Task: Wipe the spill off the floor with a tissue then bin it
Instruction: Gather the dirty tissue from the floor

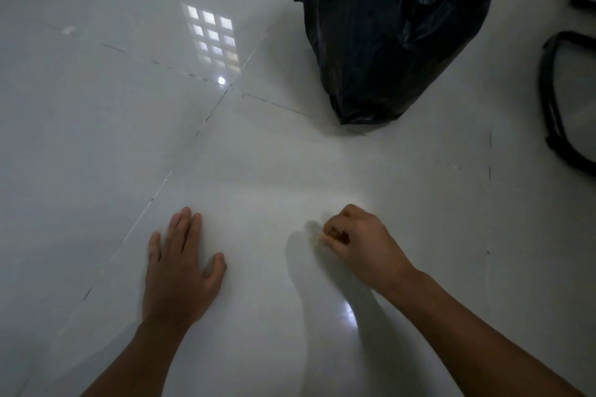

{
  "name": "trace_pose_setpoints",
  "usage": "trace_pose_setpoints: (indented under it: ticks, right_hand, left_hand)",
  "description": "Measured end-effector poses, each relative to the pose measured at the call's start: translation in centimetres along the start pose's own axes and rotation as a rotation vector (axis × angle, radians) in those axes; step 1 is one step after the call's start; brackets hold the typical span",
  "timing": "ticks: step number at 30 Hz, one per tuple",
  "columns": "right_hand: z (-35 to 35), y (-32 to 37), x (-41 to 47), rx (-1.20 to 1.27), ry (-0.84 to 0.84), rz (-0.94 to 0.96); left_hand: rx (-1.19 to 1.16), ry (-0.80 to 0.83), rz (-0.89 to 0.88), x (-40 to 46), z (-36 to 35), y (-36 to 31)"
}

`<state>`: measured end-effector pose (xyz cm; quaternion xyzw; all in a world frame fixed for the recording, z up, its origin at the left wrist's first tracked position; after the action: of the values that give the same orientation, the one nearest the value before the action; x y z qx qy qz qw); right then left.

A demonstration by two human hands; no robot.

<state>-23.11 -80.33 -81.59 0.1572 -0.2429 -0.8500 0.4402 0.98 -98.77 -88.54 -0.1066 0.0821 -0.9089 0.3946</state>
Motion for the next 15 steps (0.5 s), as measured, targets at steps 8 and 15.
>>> trace_pose_setpoints:
  ticks: [8, 15]
  right_hand:
    - [12.8, 1.6, 7.3, 0.064, -0.455, 0.029]
    - [18.5, 2.6, 10.2, 0.089, -0.583, 0.024]
  left_hand:
    - [0.007, 0.023, -0.009, 0.0, -0.1, 0.1]
    - [-0.007, 0.104, 0.049, 3.0, 1.7, -1.8]
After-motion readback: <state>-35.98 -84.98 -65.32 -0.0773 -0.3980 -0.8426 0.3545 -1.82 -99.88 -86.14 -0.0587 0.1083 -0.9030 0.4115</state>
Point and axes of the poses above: each hand's wrist, its own x-axis towards the middle knuckle, its own z-axis out of the back of the hand, y = z × x, the point moved 3 cm from there along x, towards the middle knuckle, and after that the axes turned 4 degrees about -y, right-handed, at the moved point
